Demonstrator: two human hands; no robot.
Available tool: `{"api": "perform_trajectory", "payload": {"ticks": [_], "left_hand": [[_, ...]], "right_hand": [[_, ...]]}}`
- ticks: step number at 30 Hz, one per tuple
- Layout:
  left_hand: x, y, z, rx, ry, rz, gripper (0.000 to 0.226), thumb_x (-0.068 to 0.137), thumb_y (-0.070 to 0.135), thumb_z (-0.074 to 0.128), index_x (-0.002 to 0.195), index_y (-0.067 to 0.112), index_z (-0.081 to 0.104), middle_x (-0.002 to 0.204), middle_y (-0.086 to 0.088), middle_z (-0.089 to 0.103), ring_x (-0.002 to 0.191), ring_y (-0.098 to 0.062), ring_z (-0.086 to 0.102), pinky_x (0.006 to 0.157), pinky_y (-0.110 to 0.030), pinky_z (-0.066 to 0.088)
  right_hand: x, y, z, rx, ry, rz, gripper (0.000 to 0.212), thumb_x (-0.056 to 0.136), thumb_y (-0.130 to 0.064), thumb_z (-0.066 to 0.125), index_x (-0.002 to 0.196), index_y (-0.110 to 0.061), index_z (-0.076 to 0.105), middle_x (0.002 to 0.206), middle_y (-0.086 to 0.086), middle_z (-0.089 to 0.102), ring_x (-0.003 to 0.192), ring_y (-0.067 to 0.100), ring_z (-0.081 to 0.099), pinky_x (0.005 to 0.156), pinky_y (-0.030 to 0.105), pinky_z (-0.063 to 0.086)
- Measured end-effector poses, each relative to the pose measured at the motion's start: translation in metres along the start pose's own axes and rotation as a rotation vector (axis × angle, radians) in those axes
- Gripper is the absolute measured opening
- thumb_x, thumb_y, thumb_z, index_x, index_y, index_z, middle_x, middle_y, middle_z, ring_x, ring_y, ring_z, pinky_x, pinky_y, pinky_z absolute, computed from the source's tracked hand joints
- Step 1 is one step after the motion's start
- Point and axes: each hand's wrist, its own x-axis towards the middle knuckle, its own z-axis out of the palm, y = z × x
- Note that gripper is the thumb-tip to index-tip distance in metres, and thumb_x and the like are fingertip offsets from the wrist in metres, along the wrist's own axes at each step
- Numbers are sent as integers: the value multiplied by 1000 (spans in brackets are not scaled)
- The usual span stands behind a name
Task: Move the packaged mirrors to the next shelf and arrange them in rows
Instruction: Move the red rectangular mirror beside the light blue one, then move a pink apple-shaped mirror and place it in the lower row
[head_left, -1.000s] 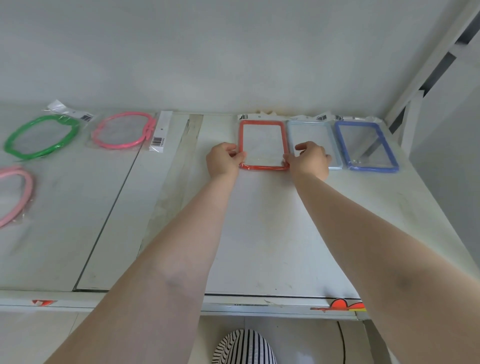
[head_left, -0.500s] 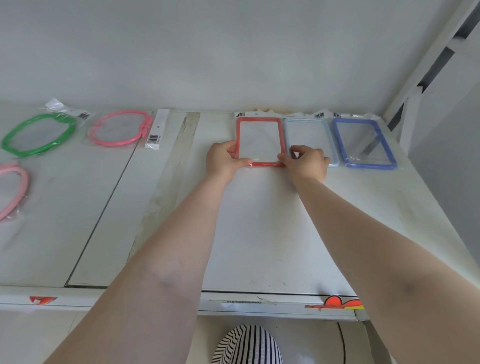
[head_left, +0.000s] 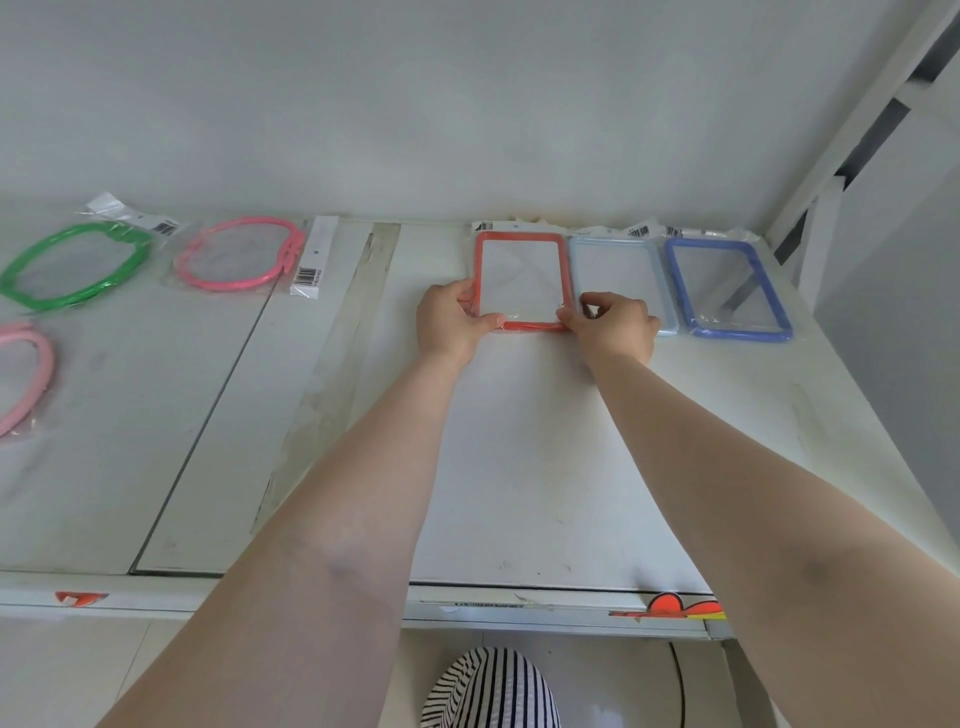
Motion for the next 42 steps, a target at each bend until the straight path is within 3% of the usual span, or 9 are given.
{"api": "perform_trajectory", "payload": {"ticks": [4,7,11,15,22,27,30,32,42], "left_hand": [[1,1,0,33,7,-3,66,69,18,83,128,3,57,116,-13,58,111,-27,61,96,-27,45],[0,3,-4,51,28,-24,64,75,23,78,132,8,53,128,-13,53,117,-24,57,102,-28,43],[-11,9,-16,45,54,-70,52,82,23,71,130,11,55,128,-12,58,116,-24,58,101,-30,43],[-40,25,-44,84,-5,-135,47,85,23,66,130,10,56,128,-9,61,117,-24,58,100,-28,42],[-132,38,-121,341,-182,-118,52,83,17,66,133,14,52,132,-8,57,123,-24,54,101,-29,41],[-200,22,-185,621,-246,-100,57,83,24,65,138,20,47,132,-10,55,124,-29,49,103,-36,42],[-232,14,-223,708,-273,-103,59,83,28,63,139,23,45,135,-10,51,126,-30,46,103,-36,42],[-248,8,-248,739,-279,-101,61,83,28,63,140,24,43,137,-10,48,128,-30,44,104,-37,41],[-319,-62,-378,850,-307,-13,51,79,27,62,129,25,54,128,-8,52,121,-31,47,94,-36,42]], "right_hand": [[-1,-2,-1,11,-5,8,50,77,-47,74,121,-25,64,122,4,57,122,26,41,98,40,47],[-5,-5,-5,53,8,18,51,77,-44,75,122,-24,63,124,4,54,124,25,40,95,39,48],[-20,-10,-19,92,12,28,44,78,-42,74,117,-24,64,119,2,57,120,24,46,90,41,52],[-54,-20,-40,176,-105,53,38,80,-37,73,113,-19,67,108,0,67,101,22,63,89,40,54],[-150,-38,-75,30,-381,-49,37,81,-31,73,116,-21,65,119,1,63,89,11,55,60,21,42],[-217,-54,-76,-162,-515,-249,43,82,-33,71,123,-25,61,125,-2,58,87,12,55,70,25,44],[-252,-68,-70,-256,-556,-381,45,81,-33,72,123,-27,60,125,0,57,114,16,54,85,34,50],[-278,-77,-65,-305,-583,-441,46,80,-33,72,124,-27,59,126,2,56,119,19,52,90,36,50],[-427,-122,-4,-400,-642,-593,47,81,-23,70,127,-28,58,133,2,51,126,21,46,96,35,45]]}}
